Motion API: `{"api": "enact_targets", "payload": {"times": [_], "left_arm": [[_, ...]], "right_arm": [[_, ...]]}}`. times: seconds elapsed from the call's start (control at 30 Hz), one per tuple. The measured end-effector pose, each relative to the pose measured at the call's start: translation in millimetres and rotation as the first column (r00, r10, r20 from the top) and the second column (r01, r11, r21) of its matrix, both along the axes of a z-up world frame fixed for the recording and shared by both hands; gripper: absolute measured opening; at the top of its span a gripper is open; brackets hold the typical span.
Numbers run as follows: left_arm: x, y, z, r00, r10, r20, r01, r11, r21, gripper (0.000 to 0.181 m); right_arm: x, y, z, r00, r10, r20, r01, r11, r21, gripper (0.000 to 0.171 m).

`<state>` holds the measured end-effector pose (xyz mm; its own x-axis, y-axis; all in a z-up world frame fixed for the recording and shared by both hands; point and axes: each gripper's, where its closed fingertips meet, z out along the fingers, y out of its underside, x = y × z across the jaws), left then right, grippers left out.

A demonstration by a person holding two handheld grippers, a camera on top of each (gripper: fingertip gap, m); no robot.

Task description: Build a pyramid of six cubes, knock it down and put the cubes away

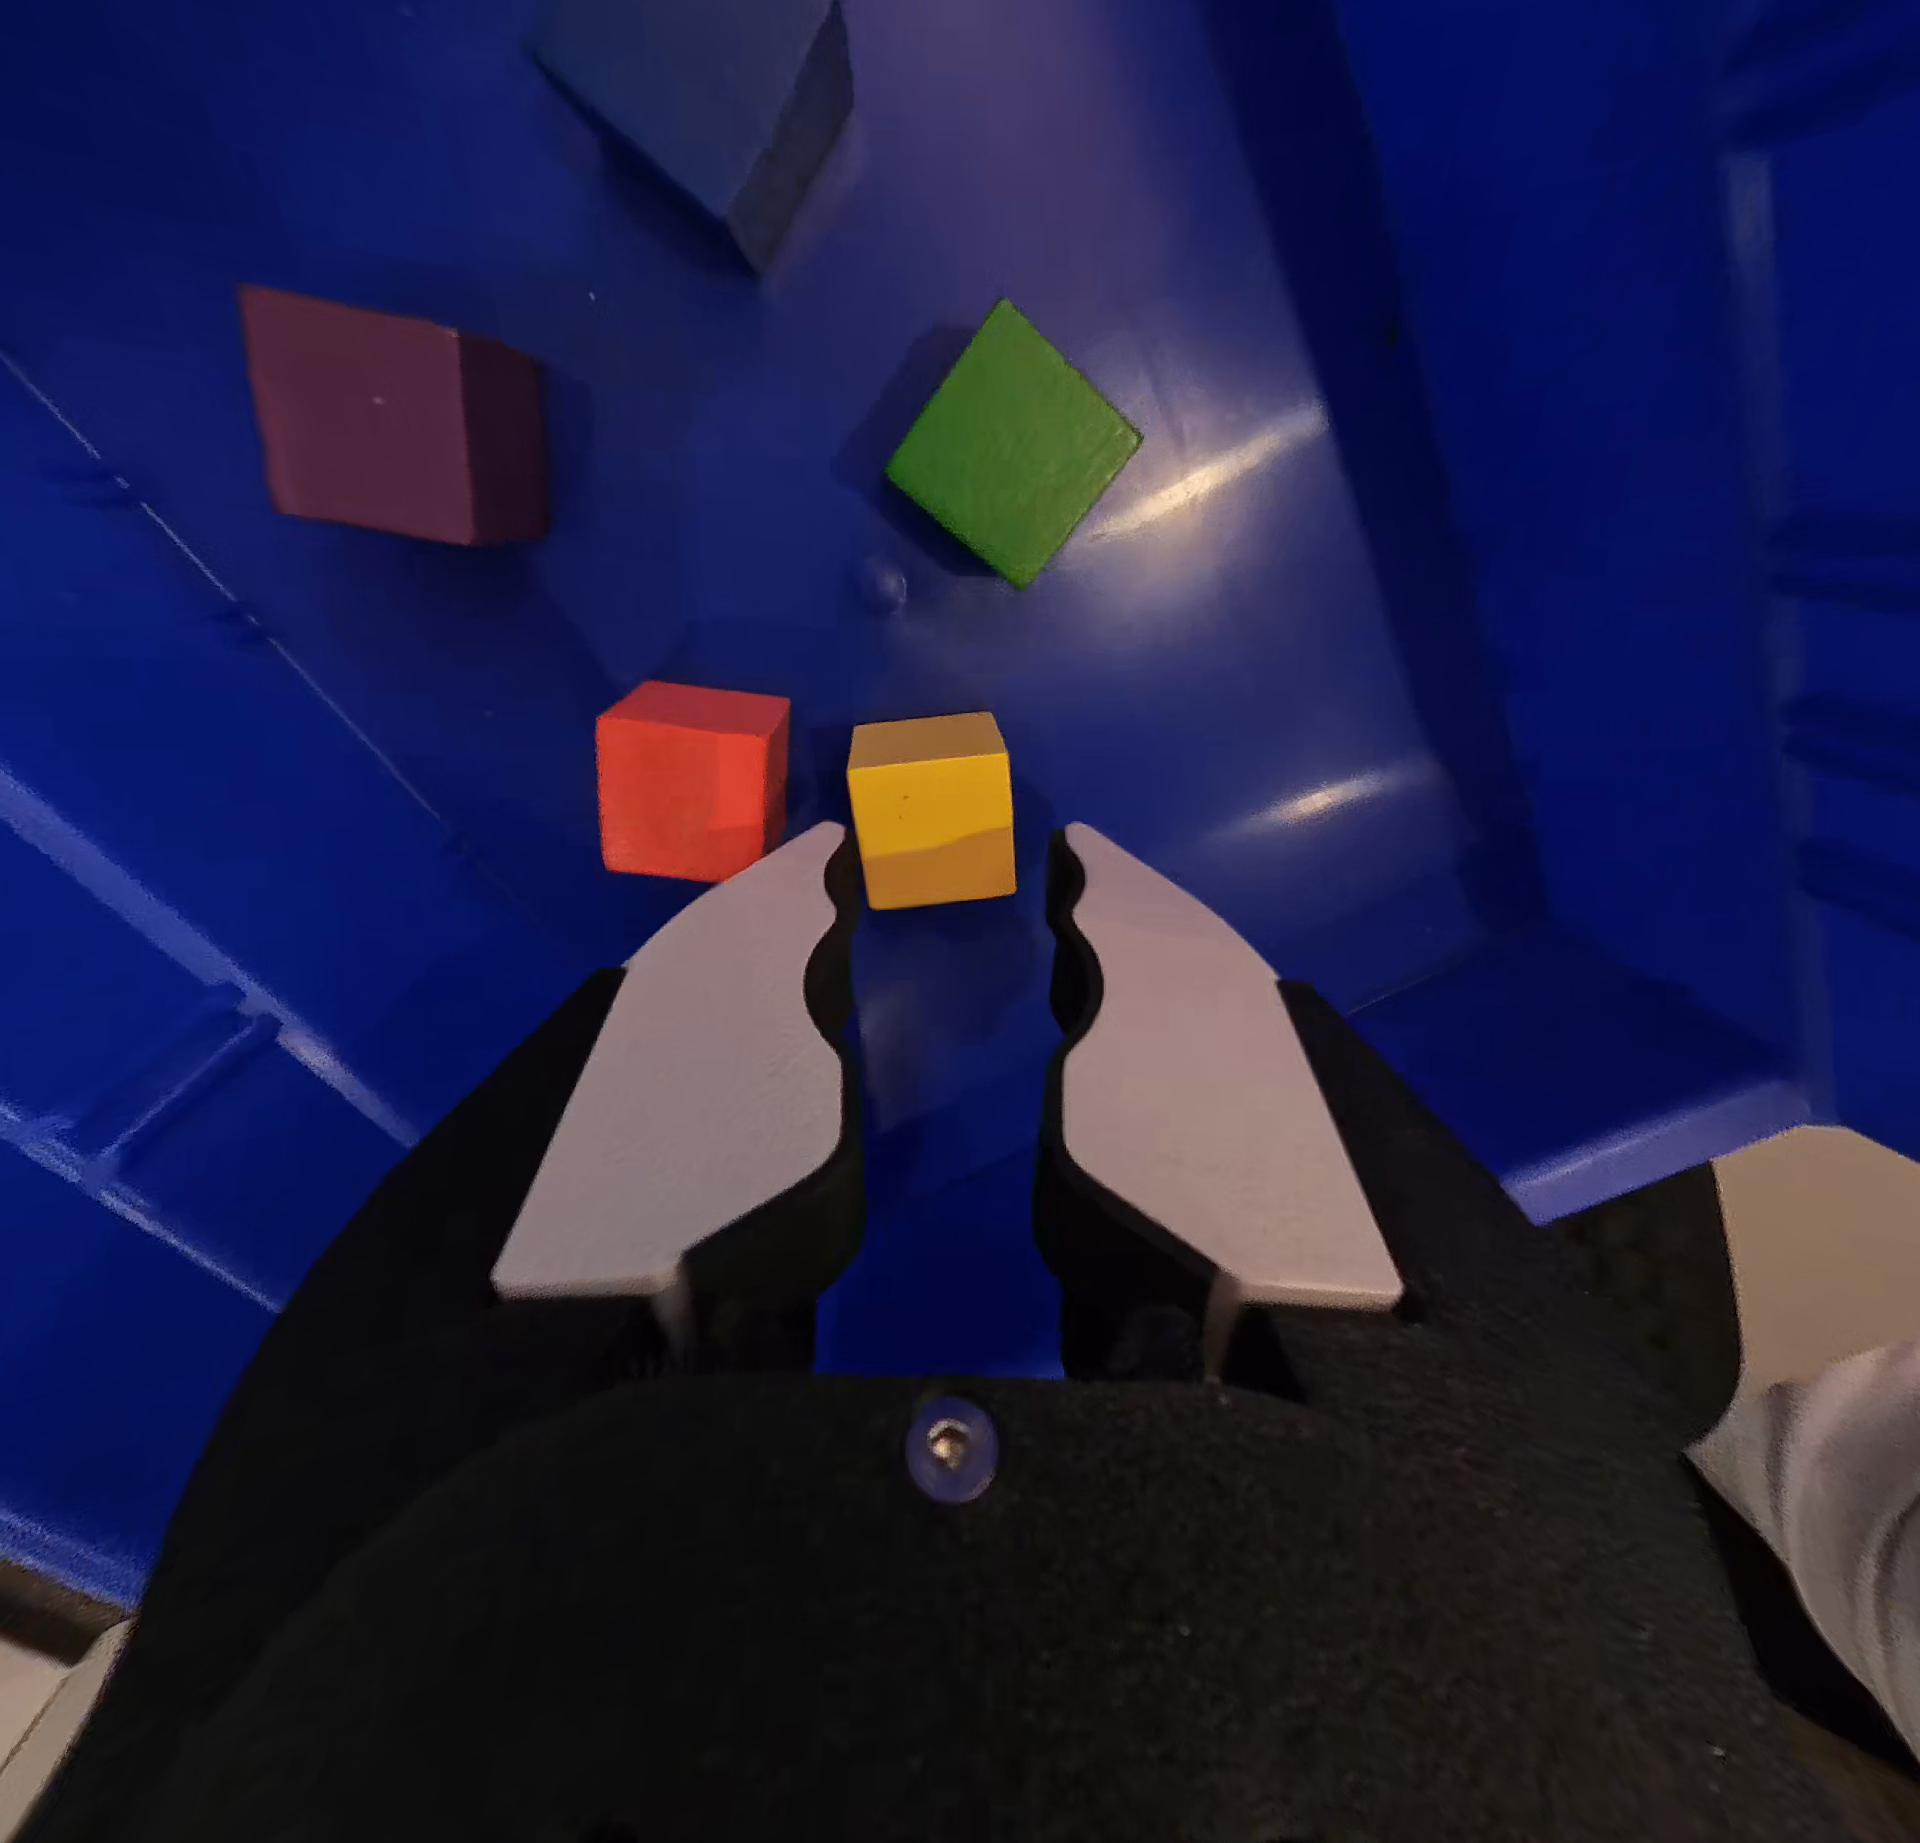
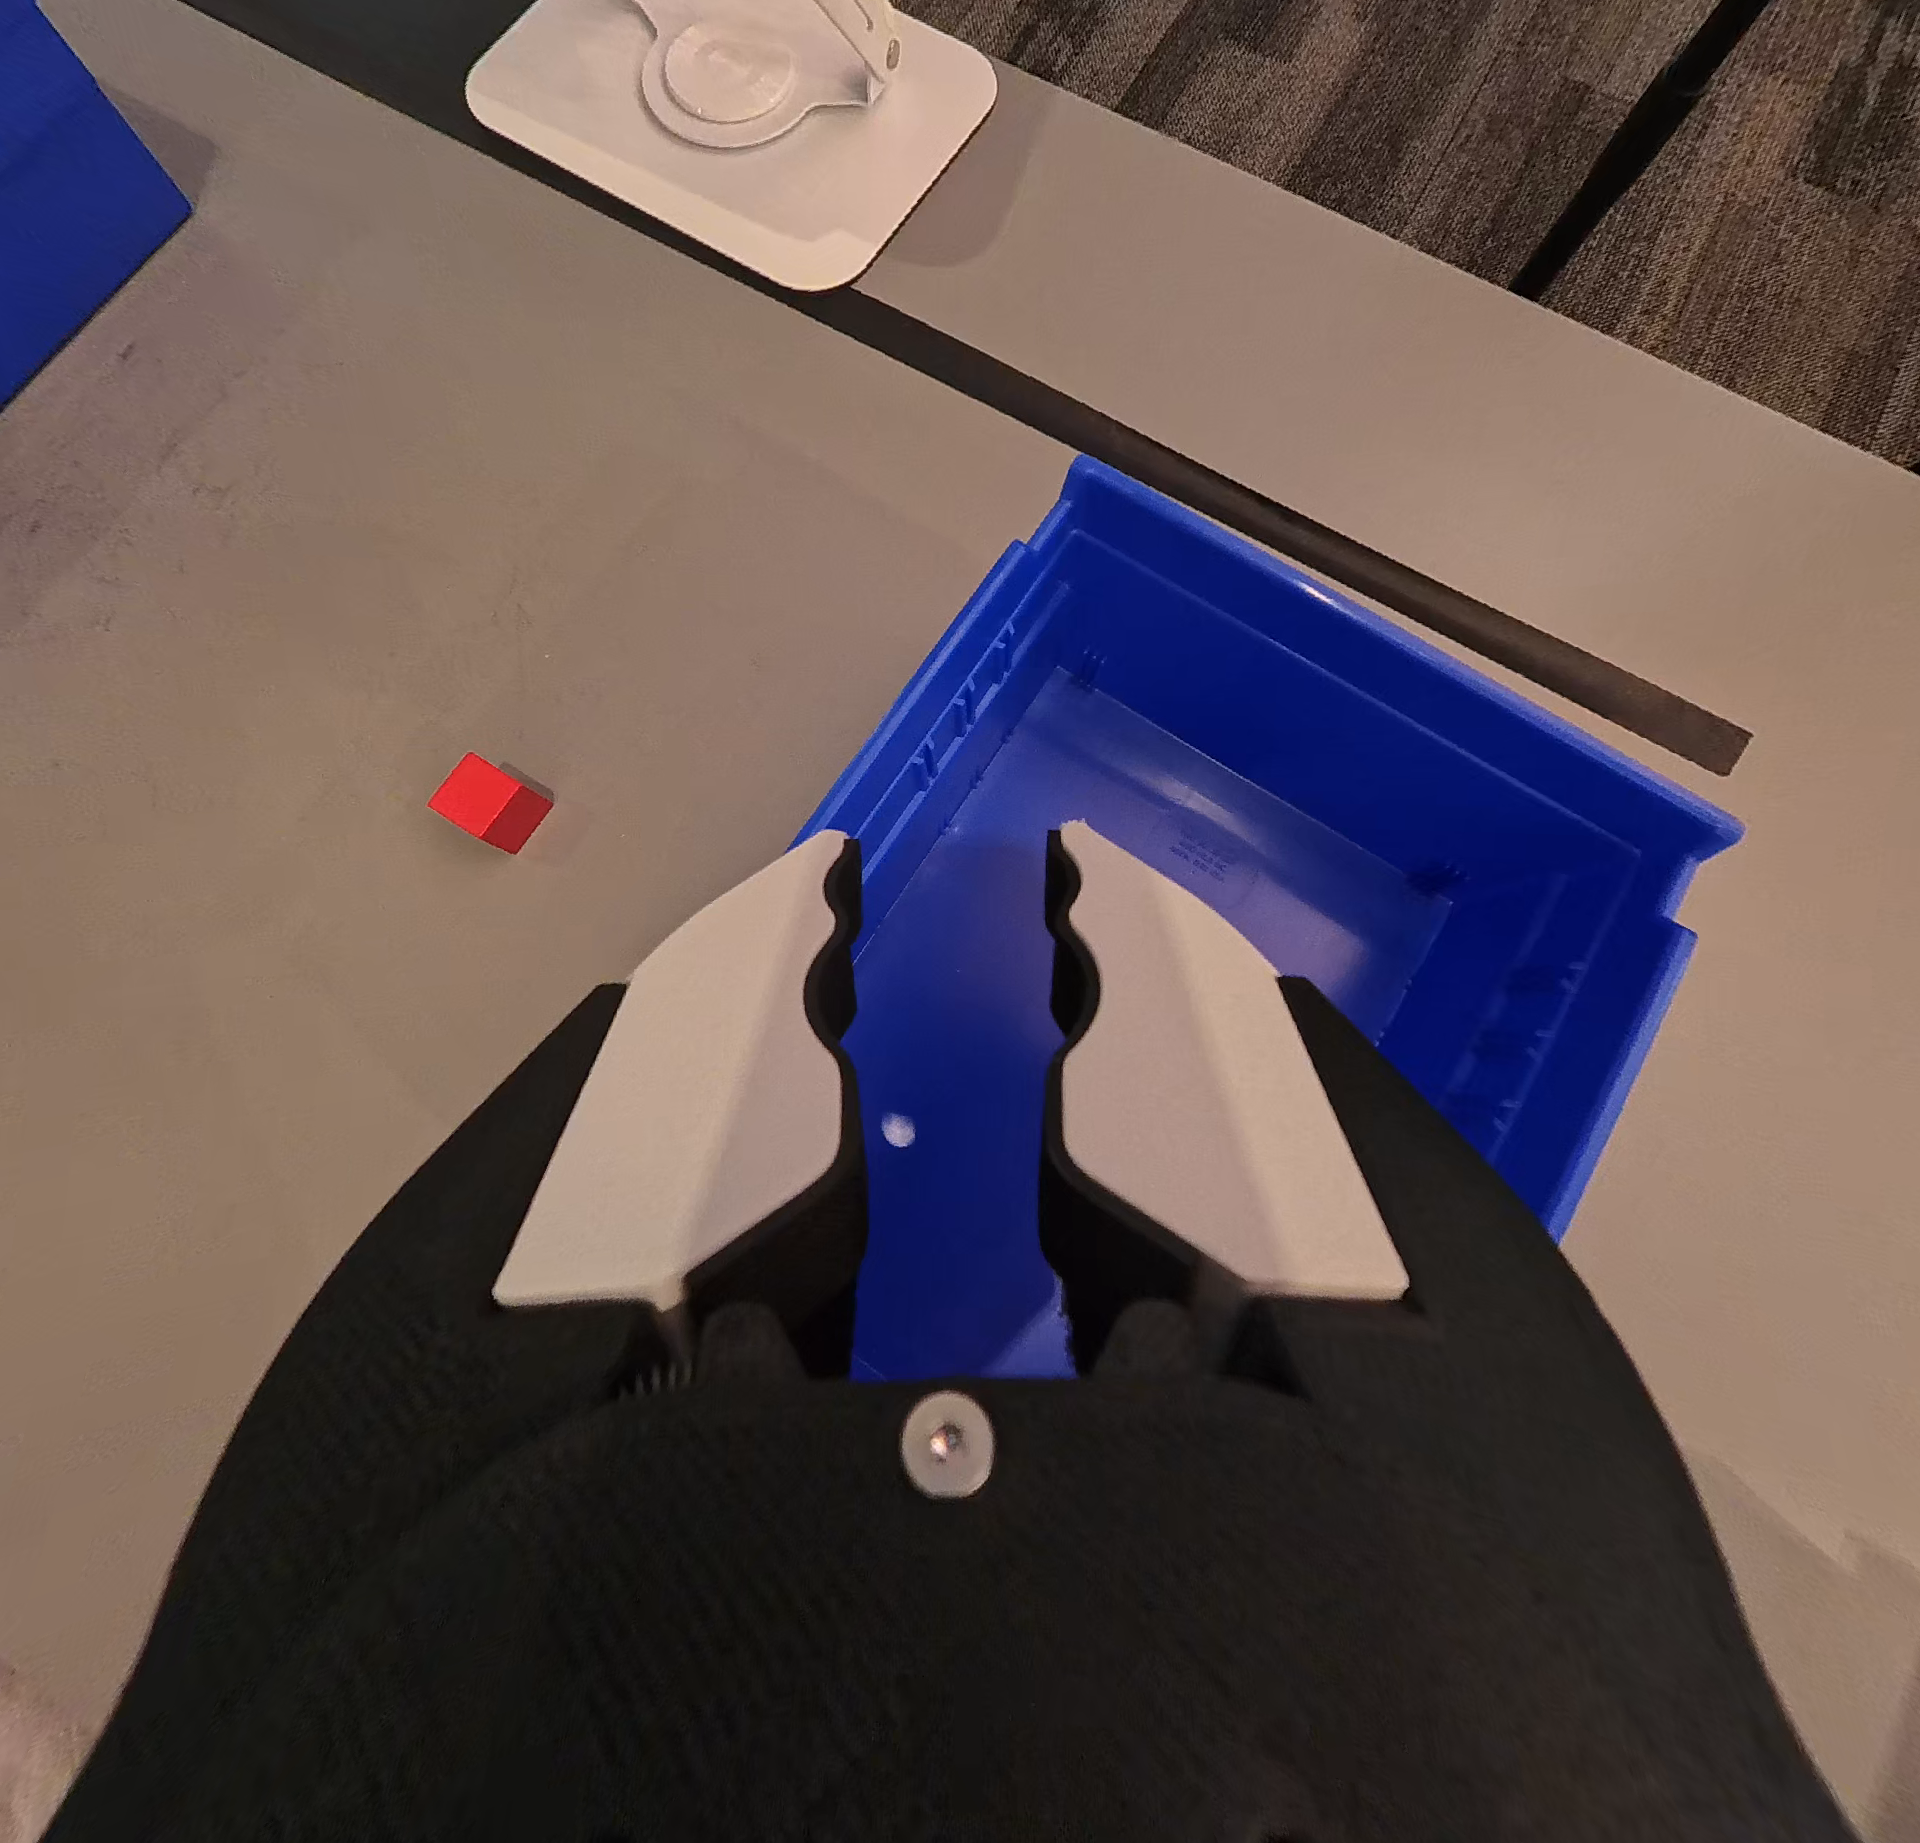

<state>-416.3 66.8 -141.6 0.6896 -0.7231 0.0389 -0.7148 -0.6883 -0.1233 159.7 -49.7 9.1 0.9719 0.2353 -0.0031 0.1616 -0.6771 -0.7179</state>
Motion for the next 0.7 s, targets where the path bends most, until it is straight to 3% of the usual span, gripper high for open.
{"api": "enact_targets", "payload": {"times": [0.3,0.47,0.57,0.7], "left_arm": [[-2.0,5.8,4.8,0.994,-0.079,-0.077,0.086,0.992,0.091,0.028],[4.7,6.8,60.9,0.985,-0.156,-0.078,0.17,0.959,0.226,0.028],[37.3,-0.4,115.9,0.955,-0.281,-0.091,0.294,0.877,0.379,0.028],[84.9,-9.5,170.5,0.909,-0.345,-0.233,0.415,0.711,0.568,0.028]], "right_arm": [[1.7,-0.2,-3.3,1.0,0.005,-0.003,-0.005,1.0,-0.012,0.036],[0.9,1.8,-0.8,1.0,0.014,-0.003,-0.014,1.0,0.004,0.035],[-1.1,2.7,1.0,1.0,0.027,0.008,-0.027,1.0,0.017,0.035],[-3.6,4.1,2.0,0.999,0.036,0.023,-0.037,0.999,0.026,0.035]]}}
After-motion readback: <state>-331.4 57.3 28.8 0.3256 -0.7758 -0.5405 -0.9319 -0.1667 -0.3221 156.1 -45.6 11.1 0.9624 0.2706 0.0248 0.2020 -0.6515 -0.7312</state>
